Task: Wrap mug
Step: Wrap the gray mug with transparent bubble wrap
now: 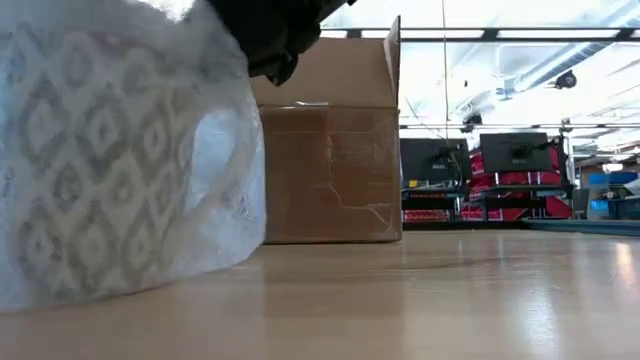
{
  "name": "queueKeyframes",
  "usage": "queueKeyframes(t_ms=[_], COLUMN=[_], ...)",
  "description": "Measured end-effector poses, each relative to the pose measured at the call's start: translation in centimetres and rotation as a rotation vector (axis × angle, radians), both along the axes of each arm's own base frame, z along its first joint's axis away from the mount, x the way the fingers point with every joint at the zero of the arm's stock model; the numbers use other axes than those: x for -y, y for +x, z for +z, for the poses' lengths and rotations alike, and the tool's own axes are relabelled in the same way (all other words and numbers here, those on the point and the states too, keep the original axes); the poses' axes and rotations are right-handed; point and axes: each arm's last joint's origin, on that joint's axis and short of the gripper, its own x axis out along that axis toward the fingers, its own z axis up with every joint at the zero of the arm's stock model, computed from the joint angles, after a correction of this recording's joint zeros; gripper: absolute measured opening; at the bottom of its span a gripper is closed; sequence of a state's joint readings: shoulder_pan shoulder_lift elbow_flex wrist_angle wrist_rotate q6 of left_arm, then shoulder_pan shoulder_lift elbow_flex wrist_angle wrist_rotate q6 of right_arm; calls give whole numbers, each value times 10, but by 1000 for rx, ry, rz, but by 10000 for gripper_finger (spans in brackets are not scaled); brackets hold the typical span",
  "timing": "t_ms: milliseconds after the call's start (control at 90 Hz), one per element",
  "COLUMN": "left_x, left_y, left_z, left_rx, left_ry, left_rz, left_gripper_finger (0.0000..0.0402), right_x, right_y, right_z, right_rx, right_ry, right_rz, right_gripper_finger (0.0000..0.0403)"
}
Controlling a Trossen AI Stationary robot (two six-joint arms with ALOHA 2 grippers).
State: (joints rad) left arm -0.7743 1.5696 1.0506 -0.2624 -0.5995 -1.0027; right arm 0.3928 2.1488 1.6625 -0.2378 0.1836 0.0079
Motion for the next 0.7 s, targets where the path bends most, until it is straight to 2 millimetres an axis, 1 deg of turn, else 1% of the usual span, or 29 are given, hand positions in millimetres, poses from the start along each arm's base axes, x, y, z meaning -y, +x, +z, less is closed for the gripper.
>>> queueKeyframes(t_ms=[156, 244, 322, 422, 533, 700], left_x=[-1, -4, -7, -10, -7, 1], left_y=[-10, -18, -26, -37, -45, -59], left_z=[28, 41, 41, 33, 25, 27], left_rx=[1, -37, -113, -222, -286, -301], left_ry=[16, 35, 48, 40, 13, -4], left_rz=[-25, -13, 33, 103, 86, 31], left_gripper_finger=[1, 1, 0, 0, 0, 0], right_x=[-1, -1, -1, -1, -1, -2], right_y=[-1, -1, -1, -2, -2, -2], right_z=[1, 0, 0, 0, 0, 0], right_rx=[-6, -8, -10, -11, -11, -14], right_ry=[-3, -4, -3, -1, 3, 10], right_rz=[2, 3, 3, 1, -2, -8], right_gripper_finger=[14, 14, 14, 14, 14, 14])
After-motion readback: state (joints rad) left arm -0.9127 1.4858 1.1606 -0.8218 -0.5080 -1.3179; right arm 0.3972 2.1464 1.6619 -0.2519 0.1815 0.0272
